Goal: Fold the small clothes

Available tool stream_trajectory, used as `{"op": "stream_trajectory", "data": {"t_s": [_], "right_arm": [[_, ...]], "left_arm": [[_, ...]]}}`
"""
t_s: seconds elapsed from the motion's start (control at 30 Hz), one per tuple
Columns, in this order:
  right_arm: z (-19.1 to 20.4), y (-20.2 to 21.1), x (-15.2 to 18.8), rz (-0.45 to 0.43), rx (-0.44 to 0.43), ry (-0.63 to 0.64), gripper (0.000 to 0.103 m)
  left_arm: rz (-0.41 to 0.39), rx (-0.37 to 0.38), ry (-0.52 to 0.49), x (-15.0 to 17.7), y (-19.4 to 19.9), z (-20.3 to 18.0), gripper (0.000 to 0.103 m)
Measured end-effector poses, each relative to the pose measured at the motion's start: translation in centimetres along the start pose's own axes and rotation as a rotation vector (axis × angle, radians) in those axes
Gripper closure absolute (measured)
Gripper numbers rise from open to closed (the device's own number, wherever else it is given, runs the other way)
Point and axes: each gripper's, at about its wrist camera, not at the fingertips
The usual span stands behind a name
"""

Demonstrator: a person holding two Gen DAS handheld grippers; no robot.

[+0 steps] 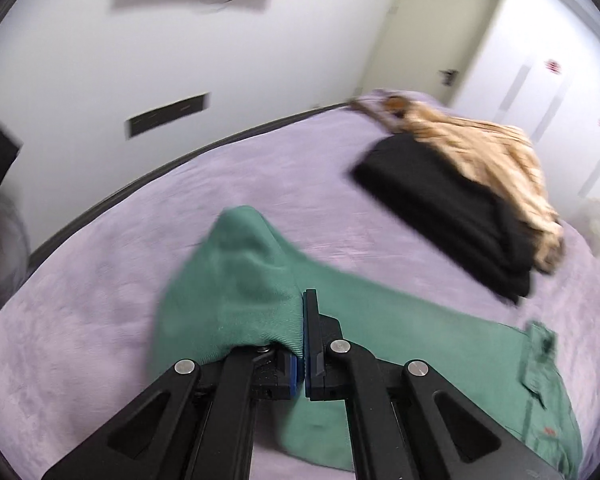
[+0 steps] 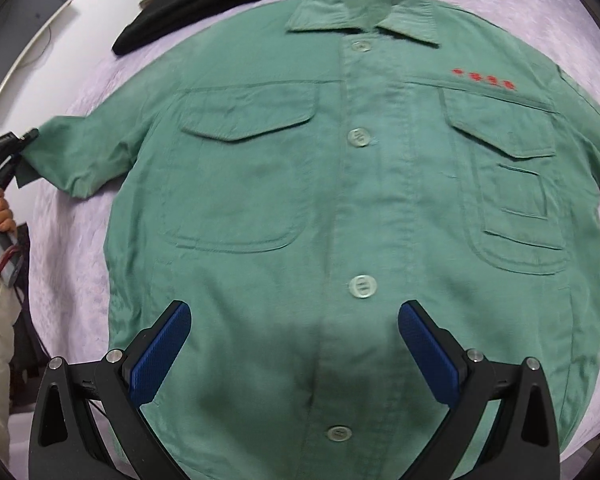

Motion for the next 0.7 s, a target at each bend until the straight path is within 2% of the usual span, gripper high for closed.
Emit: {"op": "stream_trajectory", "data": {"t_s": [0.13,0.27,0.33,0.4,0.43,0.5,0.6,0.7], "right_arm": [[-3.7,1.6,-0.5,-0.046,0.01,-0.061,0.0],[-8.0,2.6,-0.6,-0.079,0.03,-0.135,0.0],[-10.4,2.9,-0.6,-0.084,0.045,-0.171,0.0],[-13.1,3.1,-0.5,-0.083,0.06,-0.209,0.0],[-14.3,3.2,-0.4,-0.081,0.064,-0.222,0.0],[-16.3,3.0,-0.1,-0.071,0.074,-0.249,0.0],[-18.6,2.5,-0.1,-0.057,0.078,-0.285,0.0],[-19.6,2.4,-0.3,-0.059,0.085,-0.297,0.0]], "left_arm": [[0.013,0.232,-0.148,0.4,2.0,-10.0,0.101],[0.063,0.453,-0.255,2.9,2.8,-21.7,0.101],[0.088,0.499,-0.313,5.5,3.2,-26.6,0.101],[0.145,0.535,-0.373,8.8,2.0,-31.8,0.1],[0.17,0.537,-0.403,10.9,1.9,-33.6,0.1],[0.237,0.494,-0.489,15.2,-0.1,-37.6,0.1],[0.297,0.413,-0.629,21.5,-1.7,-40.7,0.1],[0.332,0.328,-0.804,25.9,-3.0,-41.7,0.1]]}}
Point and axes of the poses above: each gripper's, at about its wrist camera, not at the fingertips, and y roughly against the way its jaws point, z to its left, x to its underside, and after that the axes turned 4 degrees about -z, right-handed
